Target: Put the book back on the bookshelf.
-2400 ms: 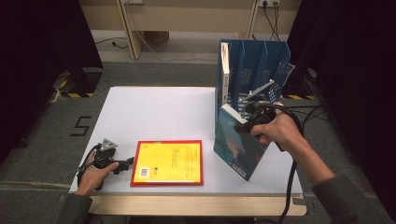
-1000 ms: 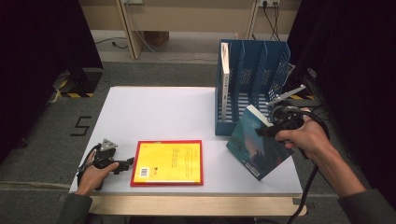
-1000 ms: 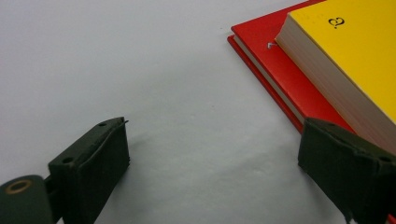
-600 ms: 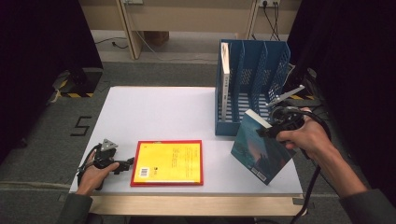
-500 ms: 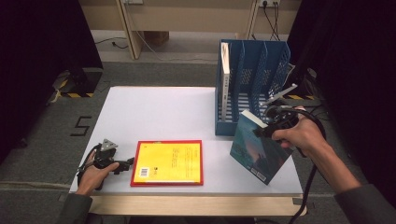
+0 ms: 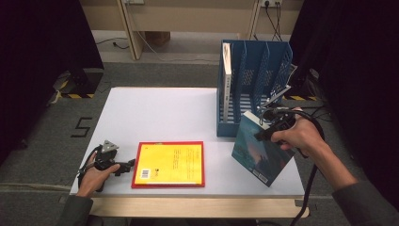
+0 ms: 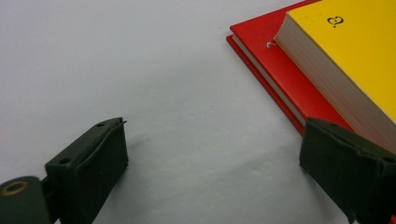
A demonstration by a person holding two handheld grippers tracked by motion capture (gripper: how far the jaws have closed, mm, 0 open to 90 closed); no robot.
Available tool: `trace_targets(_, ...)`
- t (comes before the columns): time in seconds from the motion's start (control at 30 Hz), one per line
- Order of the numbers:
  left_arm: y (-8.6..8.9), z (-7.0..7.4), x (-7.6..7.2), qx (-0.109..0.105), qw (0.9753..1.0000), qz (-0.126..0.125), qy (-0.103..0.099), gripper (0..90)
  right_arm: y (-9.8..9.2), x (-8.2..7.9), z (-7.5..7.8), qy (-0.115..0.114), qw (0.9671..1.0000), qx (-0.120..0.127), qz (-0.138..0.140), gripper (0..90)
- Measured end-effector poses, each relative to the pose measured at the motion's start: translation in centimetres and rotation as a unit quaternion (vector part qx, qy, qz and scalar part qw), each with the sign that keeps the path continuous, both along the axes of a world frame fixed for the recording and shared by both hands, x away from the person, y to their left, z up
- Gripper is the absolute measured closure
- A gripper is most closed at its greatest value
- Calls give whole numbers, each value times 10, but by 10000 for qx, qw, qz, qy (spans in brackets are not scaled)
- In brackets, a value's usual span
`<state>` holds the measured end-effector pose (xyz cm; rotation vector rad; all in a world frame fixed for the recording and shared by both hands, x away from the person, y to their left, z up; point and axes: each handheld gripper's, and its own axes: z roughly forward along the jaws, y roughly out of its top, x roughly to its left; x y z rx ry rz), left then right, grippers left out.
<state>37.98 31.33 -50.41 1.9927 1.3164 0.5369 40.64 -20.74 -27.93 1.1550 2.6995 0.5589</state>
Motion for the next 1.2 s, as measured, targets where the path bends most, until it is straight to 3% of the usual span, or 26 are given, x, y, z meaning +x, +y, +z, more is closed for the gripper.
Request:
trace_targets(0.27, 0, 0, 0, -5, 10000, -4, -8, 68, 0, -2, -7, 65, 10000, 28, 55, 732)
trace_targets(0.37, 0, 0, 0, -4, 10000, -5, -1, 68, -1, -3, -6, -27, 10000, 24, 79, 736)
trace_targets(0.7, 0, 0, 0, -12, 10000, 14, 12, 64, -17, -12, 2, -280, 9988, 395, -55, 735)
trace_targets(0.97, 0, 0, 0, -16, 10000, 8, 14, 64, -25, -17, 8, -514, 9958, 737, -178, 735)
trace_targets(1.2, 0, 0, 0, -19, 10000, 1, 17, 64, -25, -18, 18, -678, 9944, 794, -167, 734)
